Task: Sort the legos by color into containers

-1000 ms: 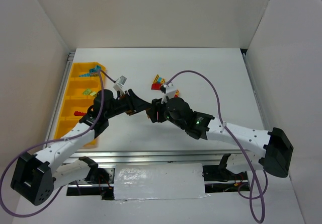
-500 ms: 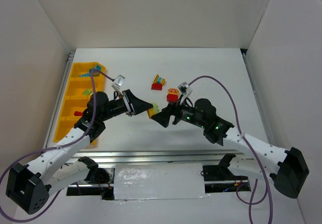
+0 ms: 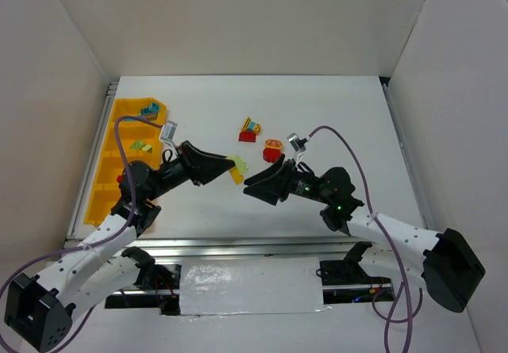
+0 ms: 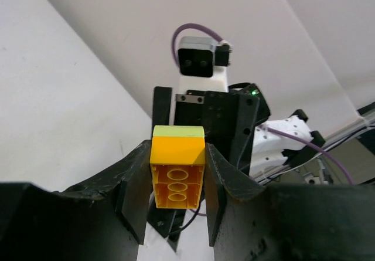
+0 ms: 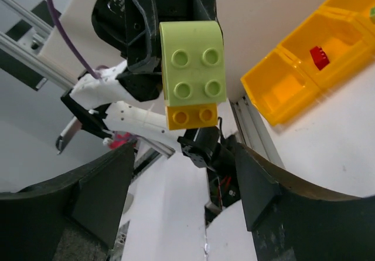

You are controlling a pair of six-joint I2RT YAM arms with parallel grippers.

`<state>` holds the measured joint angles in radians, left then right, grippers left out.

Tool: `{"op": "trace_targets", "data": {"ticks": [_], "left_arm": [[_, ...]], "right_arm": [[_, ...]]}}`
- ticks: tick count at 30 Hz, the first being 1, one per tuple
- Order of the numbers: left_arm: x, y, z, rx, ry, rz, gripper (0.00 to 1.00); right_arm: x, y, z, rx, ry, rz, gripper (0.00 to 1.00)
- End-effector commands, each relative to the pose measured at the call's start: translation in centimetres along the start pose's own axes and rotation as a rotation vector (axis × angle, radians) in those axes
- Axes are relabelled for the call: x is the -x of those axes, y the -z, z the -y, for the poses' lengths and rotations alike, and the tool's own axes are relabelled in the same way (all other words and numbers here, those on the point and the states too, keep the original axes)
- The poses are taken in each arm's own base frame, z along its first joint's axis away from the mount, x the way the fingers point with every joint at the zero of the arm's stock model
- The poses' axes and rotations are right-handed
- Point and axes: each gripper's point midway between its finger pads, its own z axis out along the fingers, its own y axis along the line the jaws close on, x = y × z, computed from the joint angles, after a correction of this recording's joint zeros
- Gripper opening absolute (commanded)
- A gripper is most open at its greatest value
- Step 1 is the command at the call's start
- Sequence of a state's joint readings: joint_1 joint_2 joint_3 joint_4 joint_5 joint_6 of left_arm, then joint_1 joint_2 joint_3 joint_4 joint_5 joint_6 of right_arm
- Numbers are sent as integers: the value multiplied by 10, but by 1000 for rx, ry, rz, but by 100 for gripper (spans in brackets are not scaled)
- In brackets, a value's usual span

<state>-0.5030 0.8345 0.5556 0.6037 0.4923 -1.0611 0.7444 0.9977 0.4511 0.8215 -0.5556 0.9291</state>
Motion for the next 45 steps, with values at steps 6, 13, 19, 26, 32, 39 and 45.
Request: {"op": "trace_targets", "data": {"ticks": [6,13,19,26,32,39,45], "left_arm": [[13,4,33,-149,-13,71,0],[14,6,37,-158,-13,79,0],[14,6,40,-173,0,81,0],[12,7,36,-157,5,77,0],[12,7,33,-139,3,82,0],[20,8,23,20,-103,50,99],[30,16,26,146,-297,-55,99]], "right_arm": [[28,-19,-34,114,20,147,73],[37,-28,-31,94,29,184,69],[36,-36,-33,117,15,189,64],[40,-39,-41,138,52,219,39],[34,-42,-48,168,82,186,8],[11,-43,-35,99,233,2,0],[7,-20,-15,14,317,-115,0]]}}
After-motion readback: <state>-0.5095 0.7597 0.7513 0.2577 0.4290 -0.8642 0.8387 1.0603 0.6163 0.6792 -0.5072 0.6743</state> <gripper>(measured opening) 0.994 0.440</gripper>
